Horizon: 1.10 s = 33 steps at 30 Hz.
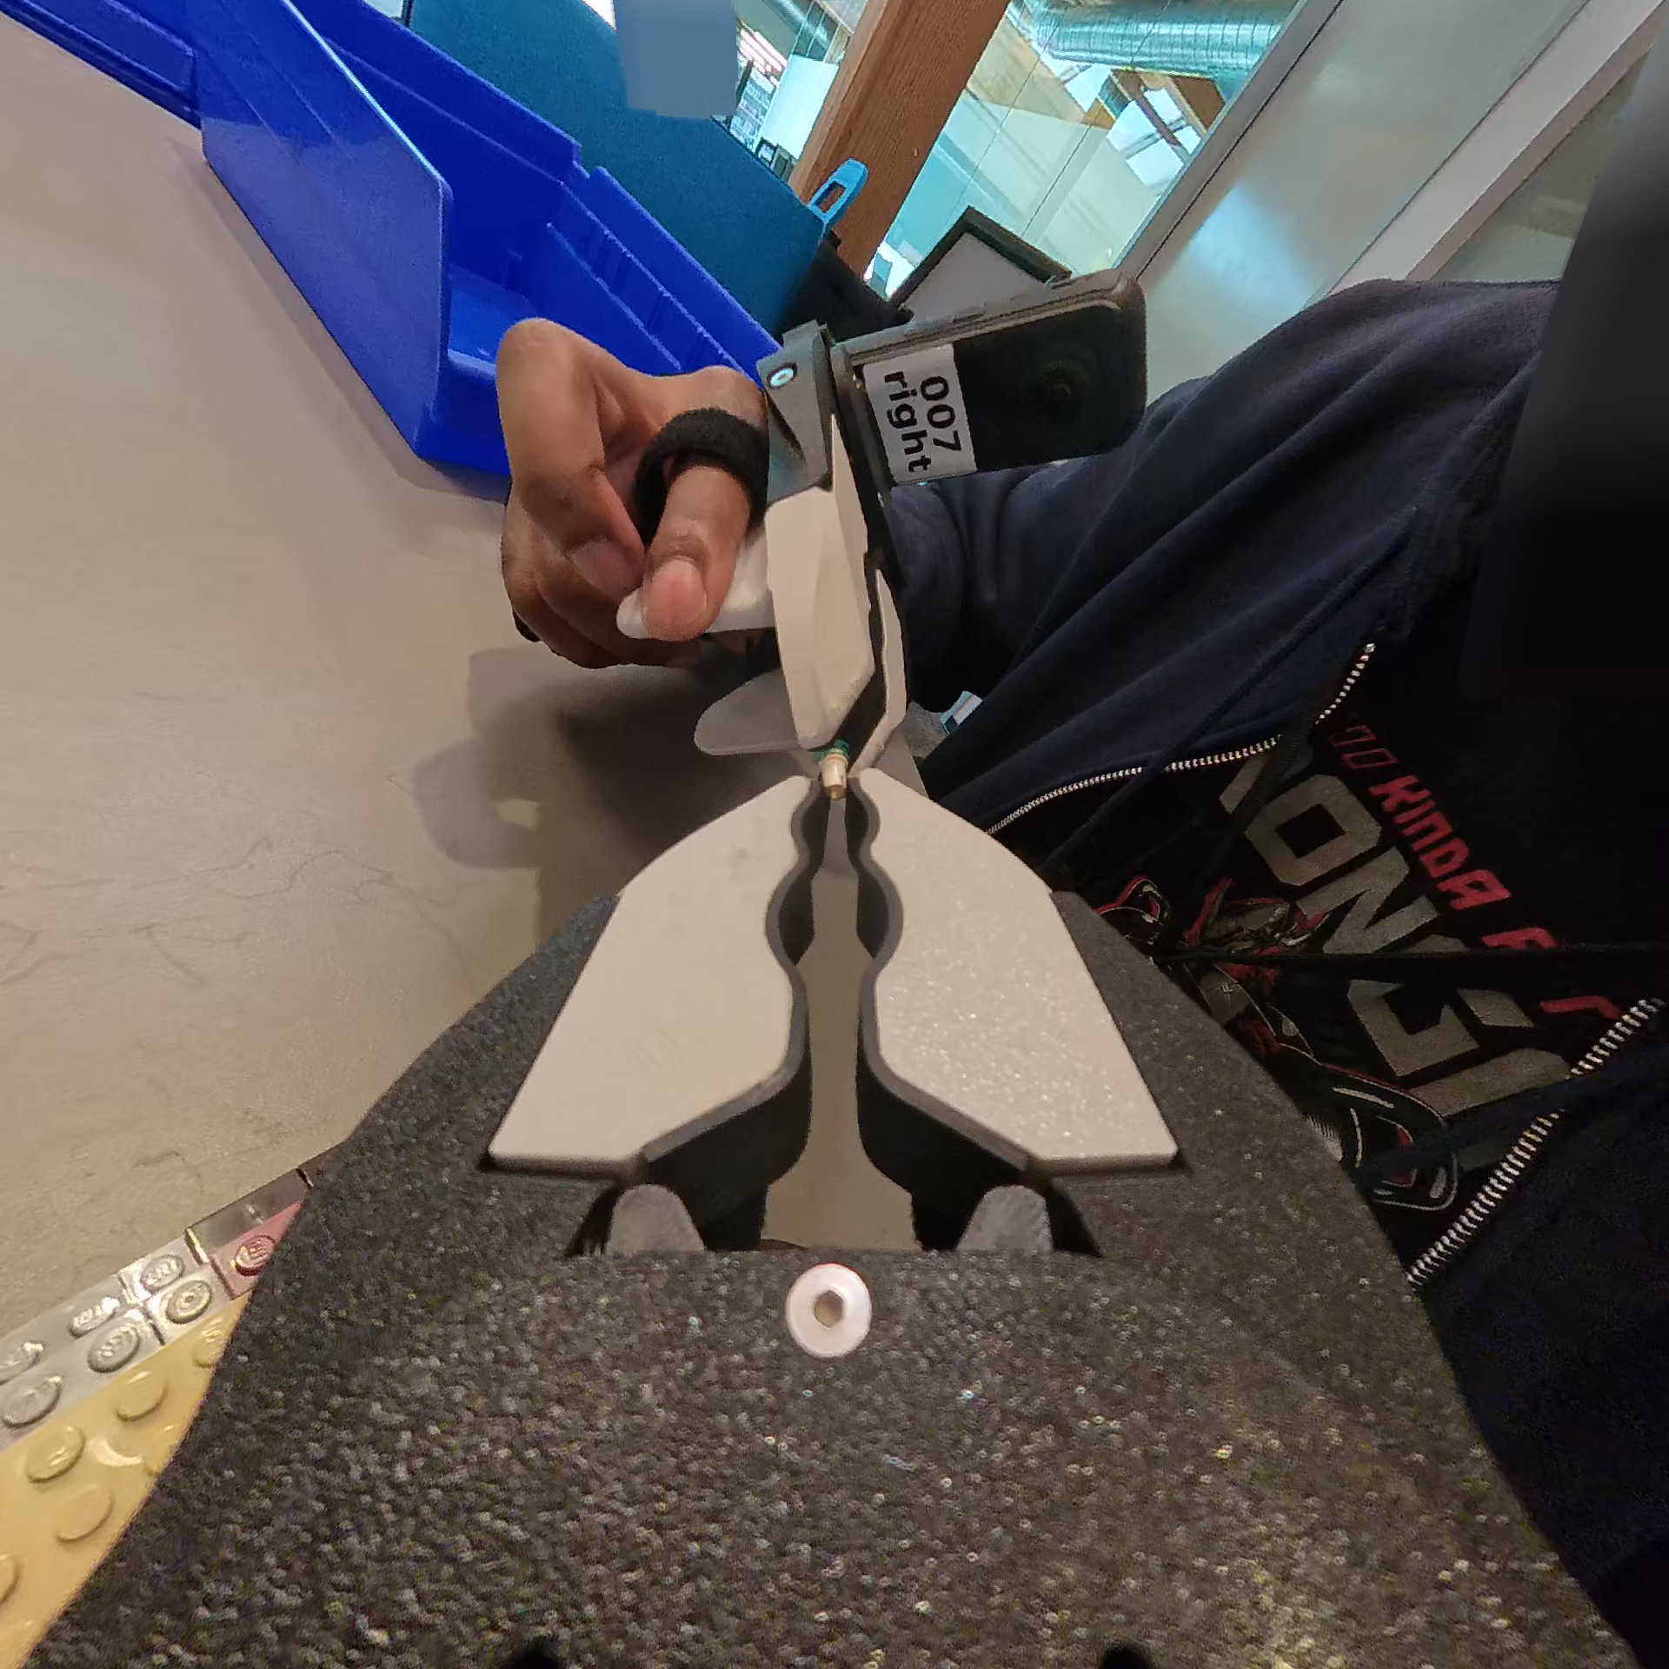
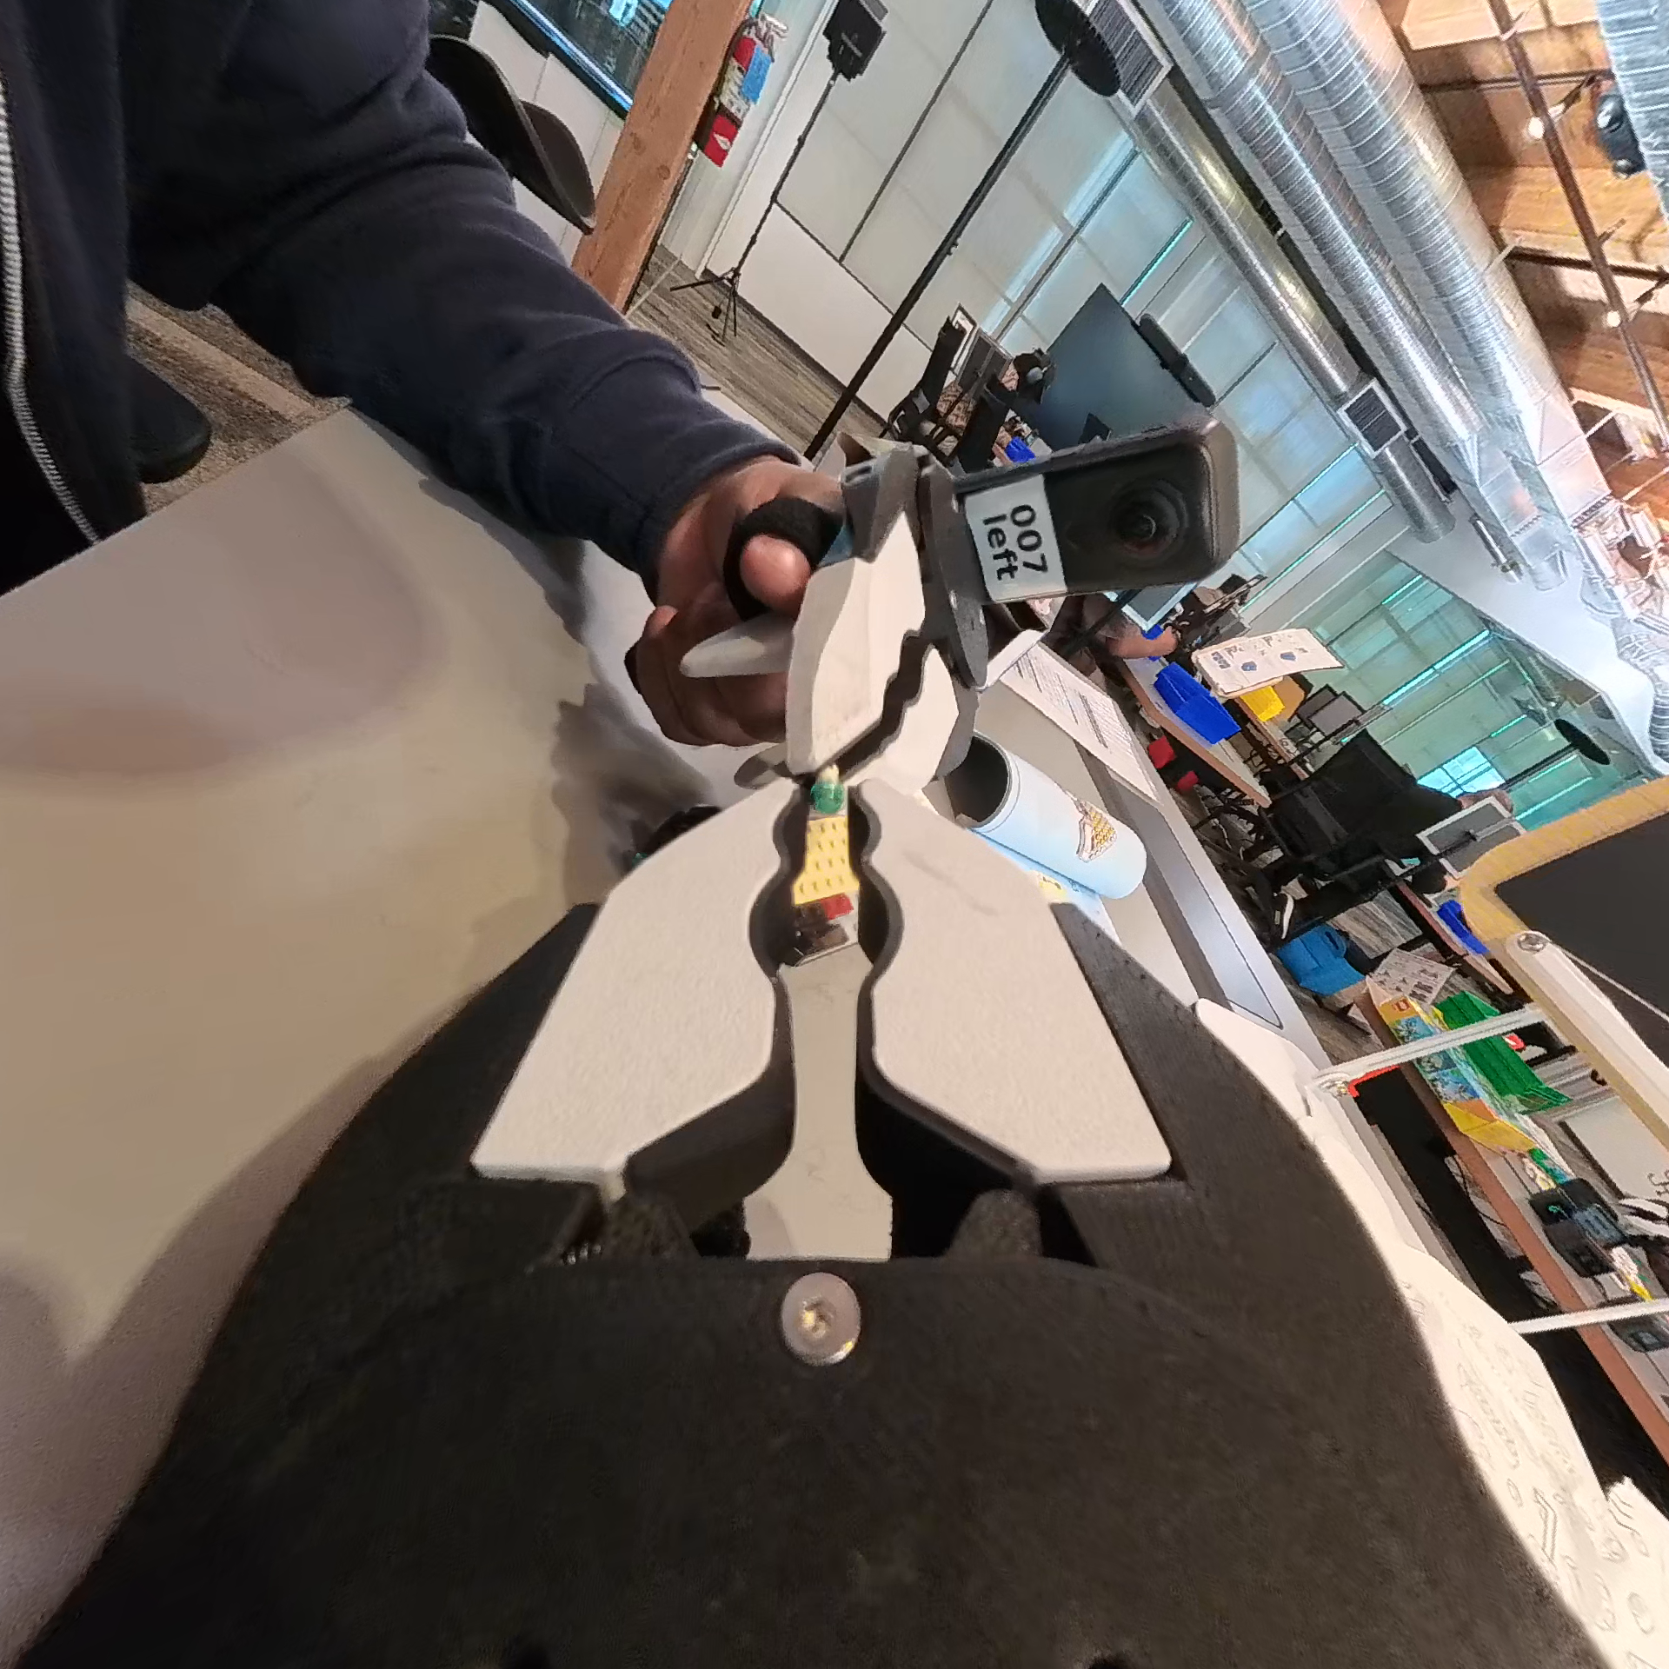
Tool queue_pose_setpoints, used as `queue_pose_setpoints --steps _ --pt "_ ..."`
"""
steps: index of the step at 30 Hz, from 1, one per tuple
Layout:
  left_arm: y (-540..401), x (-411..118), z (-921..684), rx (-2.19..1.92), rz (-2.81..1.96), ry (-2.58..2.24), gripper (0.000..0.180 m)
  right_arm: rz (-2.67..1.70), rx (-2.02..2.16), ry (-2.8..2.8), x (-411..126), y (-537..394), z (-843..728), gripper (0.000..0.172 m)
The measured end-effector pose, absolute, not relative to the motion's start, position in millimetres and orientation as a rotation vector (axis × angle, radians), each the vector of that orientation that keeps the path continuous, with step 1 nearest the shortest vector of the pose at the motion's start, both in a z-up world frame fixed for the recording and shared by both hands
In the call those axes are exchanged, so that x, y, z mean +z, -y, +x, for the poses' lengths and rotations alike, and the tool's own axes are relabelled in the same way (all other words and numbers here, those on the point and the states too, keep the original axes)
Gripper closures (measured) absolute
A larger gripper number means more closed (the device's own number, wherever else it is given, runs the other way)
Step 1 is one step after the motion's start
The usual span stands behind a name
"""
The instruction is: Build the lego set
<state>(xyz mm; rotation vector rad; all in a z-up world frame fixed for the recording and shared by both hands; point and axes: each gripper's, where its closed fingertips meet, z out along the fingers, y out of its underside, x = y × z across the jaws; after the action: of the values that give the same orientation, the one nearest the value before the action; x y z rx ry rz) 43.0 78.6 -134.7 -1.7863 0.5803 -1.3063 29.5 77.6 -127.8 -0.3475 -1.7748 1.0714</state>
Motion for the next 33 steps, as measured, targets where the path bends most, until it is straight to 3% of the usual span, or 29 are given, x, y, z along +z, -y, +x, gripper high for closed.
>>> queue_pose_setpoints --steps 31,33 --pt "-83.8 -136.9 37.7 -1.308 -1.837 -0.521 0.176 -0.376 1.004 1.789 -132.7 -82.5 23.6 0.165" --pt "-83.2 -137.5 34.0 -1.261 -1.855 -0.54 0.166 -0.378 1.004 1.787 -131.9 -84.2 24.3 0.165"
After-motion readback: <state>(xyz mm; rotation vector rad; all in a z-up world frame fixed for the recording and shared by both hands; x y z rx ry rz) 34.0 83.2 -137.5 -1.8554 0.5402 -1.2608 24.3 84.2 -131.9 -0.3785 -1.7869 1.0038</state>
